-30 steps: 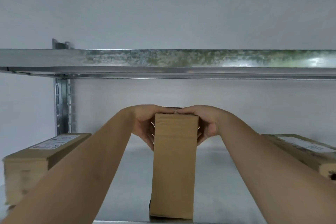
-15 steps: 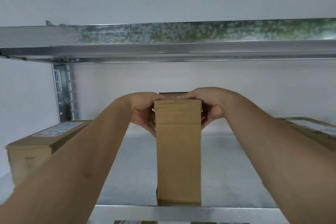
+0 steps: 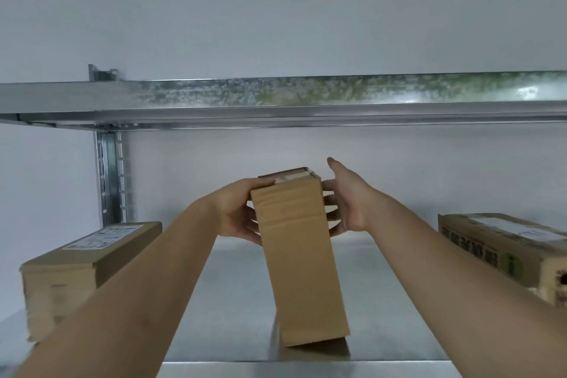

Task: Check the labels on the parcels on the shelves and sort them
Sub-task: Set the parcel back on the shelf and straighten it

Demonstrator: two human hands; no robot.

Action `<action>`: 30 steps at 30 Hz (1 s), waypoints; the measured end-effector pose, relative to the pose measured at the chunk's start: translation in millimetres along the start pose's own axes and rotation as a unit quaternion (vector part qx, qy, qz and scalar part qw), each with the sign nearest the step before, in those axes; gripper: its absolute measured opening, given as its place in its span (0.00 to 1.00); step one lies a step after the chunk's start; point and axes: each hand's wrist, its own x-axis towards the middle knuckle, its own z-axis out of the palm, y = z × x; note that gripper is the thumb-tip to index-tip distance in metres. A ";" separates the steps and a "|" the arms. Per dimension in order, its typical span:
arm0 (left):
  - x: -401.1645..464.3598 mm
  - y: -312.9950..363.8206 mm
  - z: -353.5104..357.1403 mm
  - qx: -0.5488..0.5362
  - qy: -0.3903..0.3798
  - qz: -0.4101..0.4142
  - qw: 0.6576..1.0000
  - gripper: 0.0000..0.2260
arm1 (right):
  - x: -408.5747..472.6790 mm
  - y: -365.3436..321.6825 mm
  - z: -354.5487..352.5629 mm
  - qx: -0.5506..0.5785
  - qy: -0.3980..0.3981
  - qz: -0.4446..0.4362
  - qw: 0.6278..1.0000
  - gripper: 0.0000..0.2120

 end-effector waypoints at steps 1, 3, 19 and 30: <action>-0.2 -3.9 -0.4 -0.025 -0.003 0.005 1.000 0.15 | 0.3 3.6 -2.8 0.004 0.009 -0.009 1.000 0.30; 1.9 -14.7 0.5 -0.090 -0.016 0.012 0.996 0.18 | -1.8 10.3 -9.7 -0.036 0.033 -0.025 0.998 0.22; 15.8 -84.6 -34.6 0.020 0.028 -0.102 0.994 0.43 | -27.0 86.6 -76.9 -0.236 0.052 0.103 0.965 0.25; 23.1 -97.8 2.6 0.090 0.025 -0.125 0.988 0.33 | -20.3 90.5 -68.6 -0.203 0.058 0.149 0.966 0.29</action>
